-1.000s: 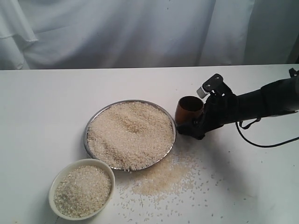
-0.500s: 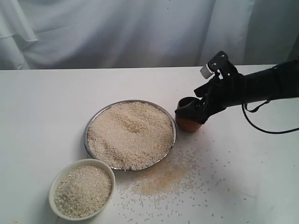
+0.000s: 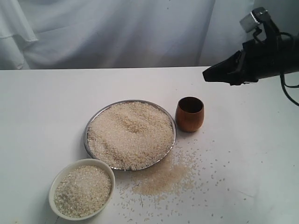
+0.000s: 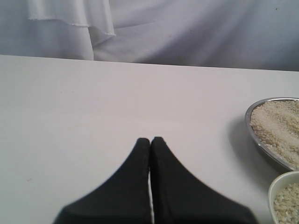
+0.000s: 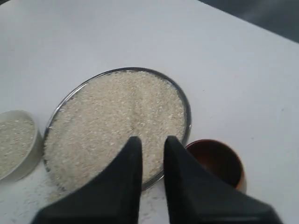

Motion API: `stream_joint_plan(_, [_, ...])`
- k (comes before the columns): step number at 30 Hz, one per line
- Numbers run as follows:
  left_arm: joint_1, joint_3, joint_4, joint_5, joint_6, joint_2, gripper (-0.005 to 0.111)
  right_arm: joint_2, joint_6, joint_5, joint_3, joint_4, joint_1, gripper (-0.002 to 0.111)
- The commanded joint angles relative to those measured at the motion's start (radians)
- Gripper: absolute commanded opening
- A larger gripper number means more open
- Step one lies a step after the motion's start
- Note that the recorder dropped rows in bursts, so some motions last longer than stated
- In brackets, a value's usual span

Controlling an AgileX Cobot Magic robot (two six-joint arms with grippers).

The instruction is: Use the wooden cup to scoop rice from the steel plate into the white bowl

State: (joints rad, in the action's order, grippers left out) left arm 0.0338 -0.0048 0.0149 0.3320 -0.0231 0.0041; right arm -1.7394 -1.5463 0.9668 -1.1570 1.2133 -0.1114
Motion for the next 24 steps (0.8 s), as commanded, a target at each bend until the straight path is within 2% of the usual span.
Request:
stream_joint_plan(1, [0.002, 0.005, 0.002, -0.013, 0.0, -0.004, 0.0, 0.057, 0.141, 0.124, 0.003, -0.103, 0.006, 0.0])
stream_joint_plan(4, [0.002, 0.005, 0.002, -0.013, 0.0, -0.004, 0.0, 0.088, 0.225, 0.145, 0.003, -0.083, 0.006, 0.0])
stream_joint_plan(8, [0.002, 0.005, 0.002, -0.013, 0.0, -0.004, 0.0, 0.116, 0.403, 0.036, 0.001, -0.054, 0.006, 0.0])
stream_joint_plan(12, [0.002, 0.005, 0.002, -0.013, 0.0, -0.004, 0.0, 0.139, 0.426, -0.056, 0.001, -0.072, 0.006, 0.0])
stream_joint_plan(20, [0.002, 0.005, 0.002, -0.013, 0.0, -0.004, 0.0, 0.159, 0.531, -0.235, 0.001, 0.015, 0.006, 0.0])
stream_joint_plan(24, [0.002, 0.005, 0.002, -0.013, 0.0, -0.004, 0.0, 0.209, 0.529, -0.391, 0.009, -0.033, 0.0, 0.0])
